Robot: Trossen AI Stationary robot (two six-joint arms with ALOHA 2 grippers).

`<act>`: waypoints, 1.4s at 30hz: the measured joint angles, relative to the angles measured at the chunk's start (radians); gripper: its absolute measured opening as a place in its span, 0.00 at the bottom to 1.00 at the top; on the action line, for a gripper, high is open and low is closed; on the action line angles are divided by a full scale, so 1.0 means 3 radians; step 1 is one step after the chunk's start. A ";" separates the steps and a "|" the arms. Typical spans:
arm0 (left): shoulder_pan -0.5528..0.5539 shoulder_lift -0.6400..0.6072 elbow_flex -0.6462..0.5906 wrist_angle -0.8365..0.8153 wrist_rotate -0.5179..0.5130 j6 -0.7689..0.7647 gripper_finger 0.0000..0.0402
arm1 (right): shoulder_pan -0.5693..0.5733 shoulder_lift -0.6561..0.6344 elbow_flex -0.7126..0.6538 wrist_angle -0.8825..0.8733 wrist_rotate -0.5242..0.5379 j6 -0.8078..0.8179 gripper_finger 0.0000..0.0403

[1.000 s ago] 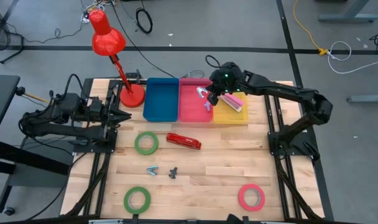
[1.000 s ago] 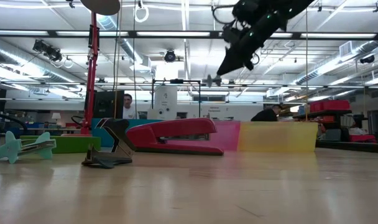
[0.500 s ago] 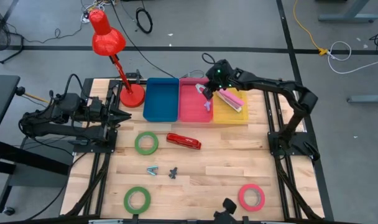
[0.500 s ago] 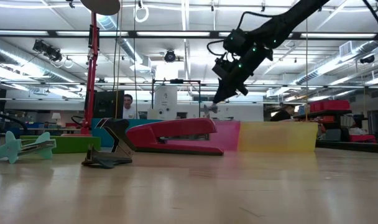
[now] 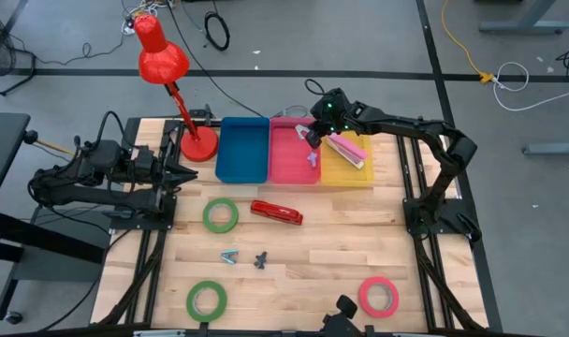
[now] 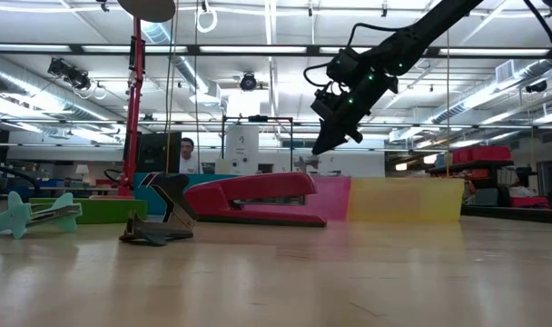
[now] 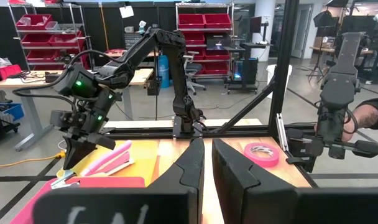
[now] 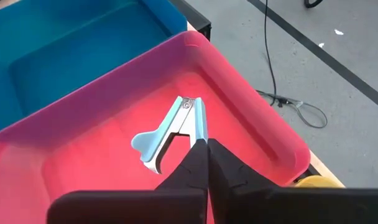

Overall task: Pick and place Stapler, Stapler remover, tape
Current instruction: Put the light blue staple remover into the red bin, then put the pink tape into the blue bin

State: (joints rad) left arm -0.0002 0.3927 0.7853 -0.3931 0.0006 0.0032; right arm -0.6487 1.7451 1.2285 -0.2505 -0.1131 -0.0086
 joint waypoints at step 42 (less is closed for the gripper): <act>0.0000 0.0000 0.0000 -0.0001 0.0000 0.0000 0.09 | 0.0005 0.0369 -0.0001 -0.0023 0.0148 0.0017 0.23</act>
State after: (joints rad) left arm -0.0002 0.3926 0.7853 -0.3935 0.0007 0.0032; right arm -0.6472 1.8558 1.2282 -0.2575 -0.0688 -0.0035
